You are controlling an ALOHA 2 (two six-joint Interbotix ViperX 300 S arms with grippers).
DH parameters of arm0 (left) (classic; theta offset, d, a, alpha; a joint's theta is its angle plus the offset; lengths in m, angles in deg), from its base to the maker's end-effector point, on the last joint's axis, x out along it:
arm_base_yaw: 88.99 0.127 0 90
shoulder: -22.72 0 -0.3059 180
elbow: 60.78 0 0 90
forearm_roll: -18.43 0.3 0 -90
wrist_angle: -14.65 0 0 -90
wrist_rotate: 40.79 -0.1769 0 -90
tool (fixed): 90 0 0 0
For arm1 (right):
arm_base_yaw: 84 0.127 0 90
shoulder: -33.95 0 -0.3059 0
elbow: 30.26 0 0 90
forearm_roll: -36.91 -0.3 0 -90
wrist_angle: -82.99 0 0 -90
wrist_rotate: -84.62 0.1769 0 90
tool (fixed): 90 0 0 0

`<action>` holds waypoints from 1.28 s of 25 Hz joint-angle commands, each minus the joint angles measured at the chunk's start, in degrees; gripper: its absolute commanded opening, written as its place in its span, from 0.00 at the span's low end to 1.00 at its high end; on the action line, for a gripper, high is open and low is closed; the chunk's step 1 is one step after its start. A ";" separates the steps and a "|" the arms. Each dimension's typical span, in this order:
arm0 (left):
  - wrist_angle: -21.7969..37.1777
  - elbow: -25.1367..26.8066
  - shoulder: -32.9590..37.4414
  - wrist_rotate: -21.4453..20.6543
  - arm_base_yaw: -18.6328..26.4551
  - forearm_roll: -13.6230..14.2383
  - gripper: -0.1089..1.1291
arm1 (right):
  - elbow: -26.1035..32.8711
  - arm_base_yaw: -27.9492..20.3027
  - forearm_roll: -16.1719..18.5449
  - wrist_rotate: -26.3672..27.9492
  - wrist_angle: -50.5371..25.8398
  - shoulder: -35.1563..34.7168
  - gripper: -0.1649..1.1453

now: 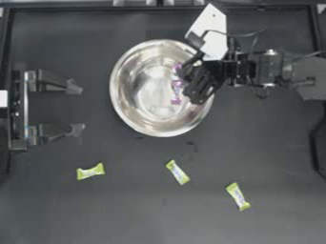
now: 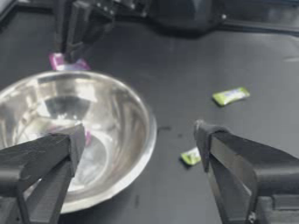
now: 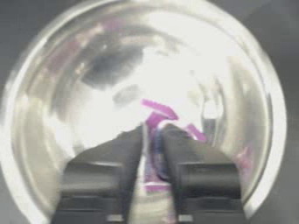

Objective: Put candies in bowl

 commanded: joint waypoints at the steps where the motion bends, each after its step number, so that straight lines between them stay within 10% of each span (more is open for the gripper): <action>1: -0.18 -1.05 -1.05 0.09 0.18 0.00 0.92 | -0.09 -0.26 1.32 0.00 2.11 0.53 0.94; 14: 2.20 -0.97 -1.41 0.18 0.97 0.00 0.92 | -3.78 -0.53 1.41 0.00 8.44 6.42 0.88; 32: 4.92 -1.67 -2.46 0.00 1.23 0.00 0.92 | -29.36 6.77 7.38 -0.09 23.12 45.35 0.88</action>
